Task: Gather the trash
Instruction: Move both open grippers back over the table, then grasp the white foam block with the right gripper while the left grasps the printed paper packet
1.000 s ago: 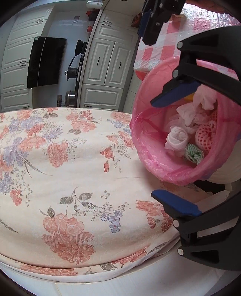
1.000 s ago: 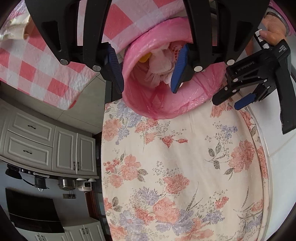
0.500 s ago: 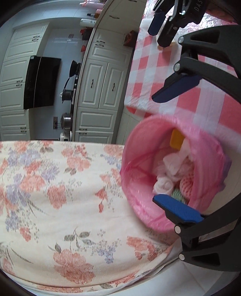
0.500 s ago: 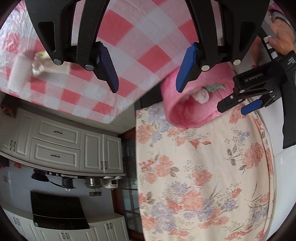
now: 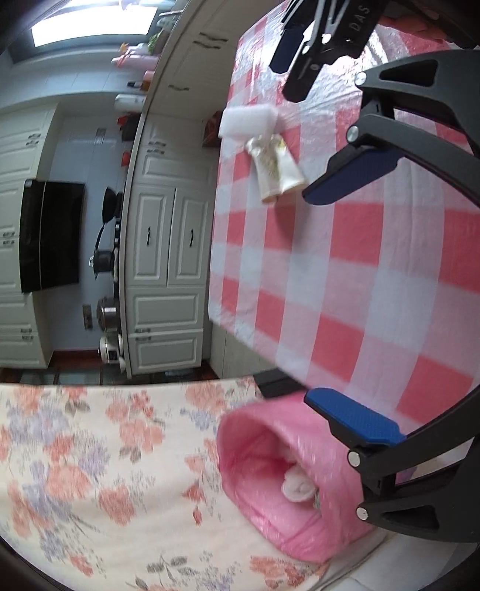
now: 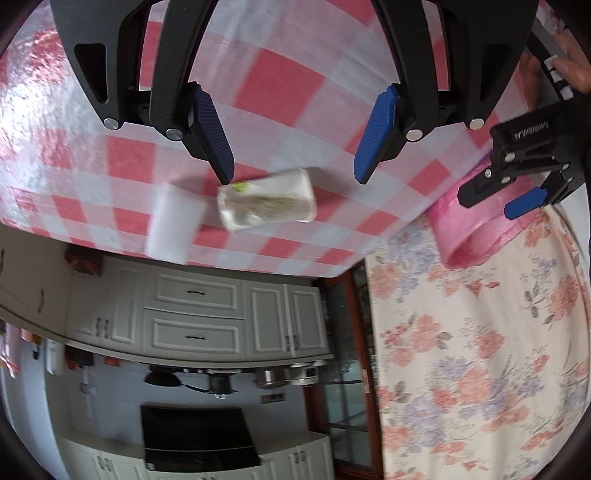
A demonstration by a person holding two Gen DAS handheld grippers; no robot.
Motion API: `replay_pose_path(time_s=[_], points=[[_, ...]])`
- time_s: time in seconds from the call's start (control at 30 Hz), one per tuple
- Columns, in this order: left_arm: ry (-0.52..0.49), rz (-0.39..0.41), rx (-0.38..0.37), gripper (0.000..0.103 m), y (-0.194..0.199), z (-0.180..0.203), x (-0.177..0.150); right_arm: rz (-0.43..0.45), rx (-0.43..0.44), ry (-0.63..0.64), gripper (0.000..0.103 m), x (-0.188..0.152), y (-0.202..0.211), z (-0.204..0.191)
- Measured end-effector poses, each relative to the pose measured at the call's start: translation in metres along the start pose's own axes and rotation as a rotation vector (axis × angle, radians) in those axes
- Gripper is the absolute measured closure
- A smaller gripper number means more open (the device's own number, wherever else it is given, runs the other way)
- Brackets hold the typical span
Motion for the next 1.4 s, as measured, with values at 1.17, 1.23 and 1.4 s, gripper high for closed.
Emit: replay_pose_path(time_s=[1.17,1.23,1.4], points=[[-0.026,-0.084,-0.154,0.007,-0.102,0.07,-0.003,-0.147,-0.259,-0.07,0.039,0.011,-0.12,0.096],[-0.029,-0.087,-0.165,0.007,-0.107,0.072,-0.002,-0.168,-0.269,-0.068,0.039,0.009,-0.128,0.097],[-0.036,-0.099,-0.185,0.007,-0.118,0.078,0.0,-0.2,-0.267,-0.076,0.037,0.006,-0.14,0.099]])
Point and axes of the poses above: each gripper's, at about its wrist camera, not at the fingertips, and y roughly against the way its jaws point, z to its right, x to its top, the point moved 4 cm from there along -y, roughly the way its jaws point, and after that the axes turned 15 degrees about z, right-handed, at the moved point
